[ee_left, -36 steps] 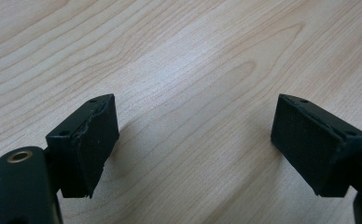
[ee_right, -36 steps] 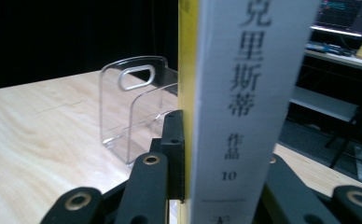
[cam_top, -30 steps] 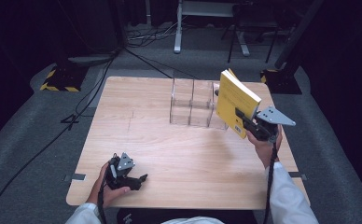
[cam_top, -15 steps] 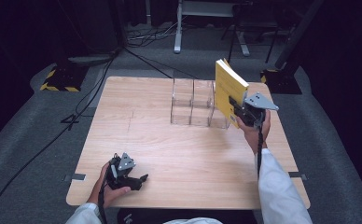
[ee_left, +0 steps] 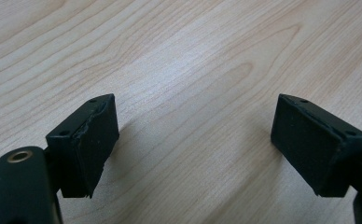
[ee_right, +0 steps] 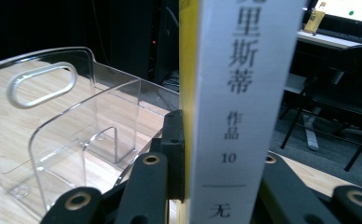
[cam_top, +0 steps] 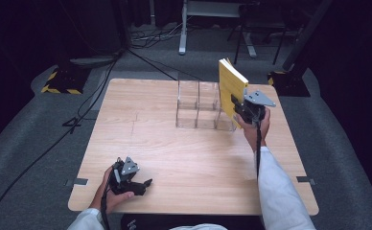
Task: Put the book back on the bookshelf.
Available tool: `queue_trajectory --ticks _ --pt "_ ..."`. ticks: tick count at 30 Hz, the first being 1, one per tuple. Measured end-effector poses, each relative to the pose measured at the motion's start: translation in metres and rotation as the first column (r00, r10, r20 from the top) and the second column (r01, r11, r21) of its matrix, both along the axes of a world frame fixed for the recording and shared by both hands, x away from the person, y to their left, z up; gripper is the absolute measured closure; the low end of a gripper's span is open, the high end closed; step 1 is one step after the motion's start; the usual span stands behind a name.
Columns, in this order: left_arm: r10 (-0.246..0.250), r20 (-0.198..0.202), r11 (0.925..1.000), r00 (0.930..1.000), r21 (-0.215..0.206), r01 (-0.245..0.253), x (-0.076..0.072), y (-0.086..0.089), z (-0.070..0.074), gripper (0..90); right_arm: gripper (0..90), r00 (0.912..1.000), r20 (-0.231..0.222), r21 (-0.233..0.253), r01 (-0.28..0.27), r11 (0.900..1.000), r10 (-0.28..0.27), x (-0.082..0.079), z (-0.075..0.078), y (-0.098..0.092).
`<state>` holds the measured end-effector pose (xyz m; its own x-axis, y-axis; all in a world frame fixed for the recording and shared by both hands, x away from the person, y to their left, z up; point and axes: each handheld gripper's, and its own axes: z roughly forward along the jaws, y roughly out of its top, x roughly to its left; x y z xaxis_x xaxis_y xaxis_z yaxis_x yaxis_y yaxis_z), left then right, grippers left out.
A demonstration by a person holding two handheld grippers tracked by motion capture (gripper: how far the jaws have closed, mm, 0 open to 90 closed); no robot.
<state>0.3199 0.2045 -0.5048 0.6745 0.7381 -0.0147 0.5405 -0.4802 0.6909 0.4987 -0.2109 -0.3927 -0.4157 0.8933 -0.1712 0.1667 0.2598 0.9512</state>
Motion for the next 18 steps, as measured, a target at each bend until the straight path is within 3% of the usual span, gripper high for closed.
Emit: queue_trajectory --ticks 15,18 --pt "-0.01 0.0 0.9999 1.0 -0.002 0.01 -0.001 -0.001 0.0 15.8 75.9 0.9978 -0.018 0.047 0.064 0.997 -0.063 0.02 -0.022 0.006" --pt "-0.021 0.003 0.9998 0.9998 0.002 0.021 -0.001 -0.002 0.0 15.8 75.8 0.9974 -0.018 0.038 0.07 0.997 -0.07 0.023 -0.027 0.007"
